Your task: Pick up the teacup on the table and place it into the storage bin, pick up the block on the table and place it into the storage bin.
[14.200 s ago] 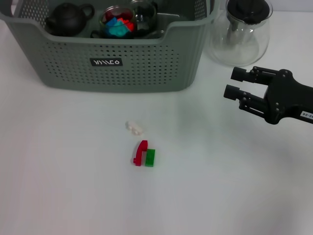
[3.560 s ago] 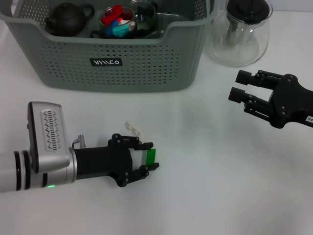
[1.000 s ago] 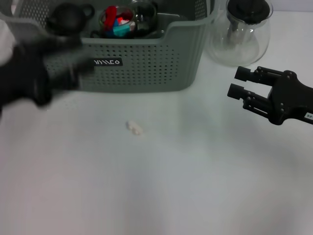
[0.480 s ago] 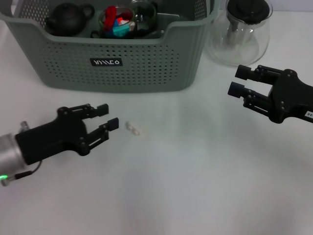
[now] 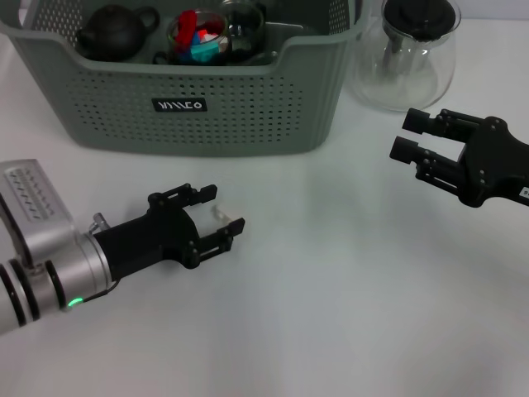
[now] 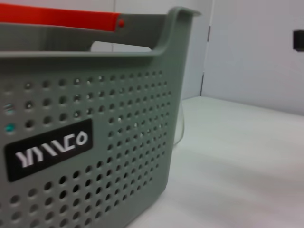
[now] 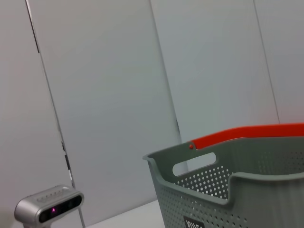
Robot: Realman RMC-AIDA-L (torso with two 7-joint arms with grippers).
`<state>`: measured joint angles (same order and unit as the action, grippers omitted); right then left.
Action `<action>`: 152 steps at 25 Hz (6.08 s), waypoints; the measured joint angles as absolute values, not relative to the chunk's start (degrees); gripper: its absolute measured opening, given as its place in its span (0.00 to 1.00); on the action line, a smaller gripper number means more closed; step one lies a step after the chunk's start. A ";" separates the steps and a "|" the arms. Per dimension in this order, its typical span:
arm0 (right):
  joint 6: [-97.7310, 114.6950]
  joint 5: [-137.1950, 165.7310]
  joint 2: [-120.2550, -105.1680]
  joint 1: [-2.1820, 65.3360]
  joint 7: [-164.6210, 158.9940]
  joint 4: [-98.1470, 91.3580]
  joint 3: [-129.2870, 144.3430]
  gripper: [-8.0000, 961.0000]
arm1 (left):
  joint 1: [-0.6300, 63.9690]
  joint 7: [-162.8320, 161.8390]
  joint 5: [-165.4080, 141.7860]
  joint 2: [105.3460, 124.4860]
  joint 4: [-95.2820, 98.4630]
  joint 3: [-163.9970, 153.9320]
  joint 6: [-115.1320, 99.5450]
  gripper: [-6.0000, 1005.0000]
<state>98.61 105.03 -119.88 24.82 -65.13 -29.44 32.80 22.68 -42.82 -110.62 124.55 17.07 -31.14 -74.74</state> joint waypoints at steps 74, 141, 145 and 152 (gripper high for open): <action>98.84 105.33 -119.98 24.77 -65.13 -28.92 32.70 0.53 | 39.93 -86.41 -103.81 114.52 31.43 -28.31 -86.26 0.42; 97.18 110.85 -120.24 23.82 -36.21 -19.98 33.74 0.54 | 24.73 -64.03 -125.68 120.25 35.87 -33.42 -103.25 0.63; 95.90 111.23 -120.19 23.41 -34.33 -18.47 33.86 0.54 | 25.31 -62.32 -125.93 120.36 35.54 -34.92 -103.56 0.63; 94.41 114.16 -120.19 25.42 -36.05 -16.25 34.91 0.94 | 25.43 -58.98 -125.69 121.09 34.54 -36.60 -103.74 0.76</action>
<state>94.41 114.16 -120.19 25.42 -36.05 -16.25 34.91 25.43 -58.98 -125.69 121.09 34.54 -36.60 -103.74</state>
